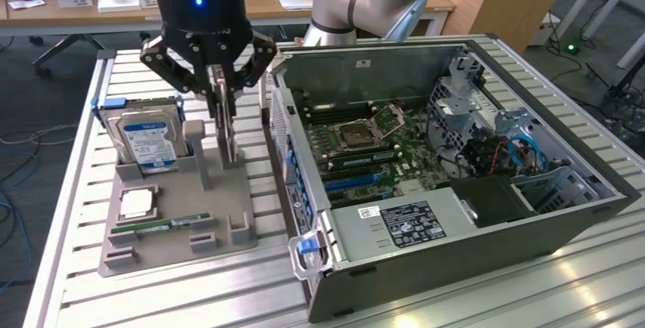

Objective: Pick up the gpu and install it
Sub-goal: 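Pick up the gpu and move the gpu toward the slot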

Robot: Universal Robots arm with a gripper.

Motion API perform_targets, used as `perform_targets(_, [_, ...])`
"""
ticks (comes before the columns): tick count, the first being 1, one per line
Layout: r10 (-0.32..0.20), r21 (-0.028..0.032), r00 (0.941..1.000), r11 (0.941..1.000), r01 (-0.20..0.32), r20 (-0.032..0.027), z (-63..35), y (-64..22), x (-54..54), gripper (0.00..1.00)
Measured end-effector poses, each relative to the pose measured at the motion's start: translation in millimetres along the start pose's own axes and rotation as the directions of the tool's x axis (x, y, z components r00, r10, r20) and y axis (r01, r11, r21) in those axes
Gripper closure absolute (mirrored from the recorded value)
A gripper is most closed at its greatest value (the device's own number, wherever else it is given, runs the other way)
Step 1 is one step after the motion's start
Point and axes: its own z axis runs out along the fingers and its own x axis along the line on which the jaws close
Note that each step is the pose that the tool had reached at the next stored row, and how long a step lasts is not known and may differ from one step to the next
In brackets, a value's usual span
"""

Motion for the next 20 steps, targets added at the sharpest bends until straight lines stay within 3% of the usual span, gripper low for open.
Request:
perform_targets(8, [0.000, -0.0002, 1.0000, 1.0000, 0.000, 0.0025, -23.0, 1.0, -0.7, 0.73])
perform_targets(20, [0.000, -0.0006, 1.0000, 1.0000, 0.000, 0.0084, -47.4, 2.1, -1.4, 0.73])
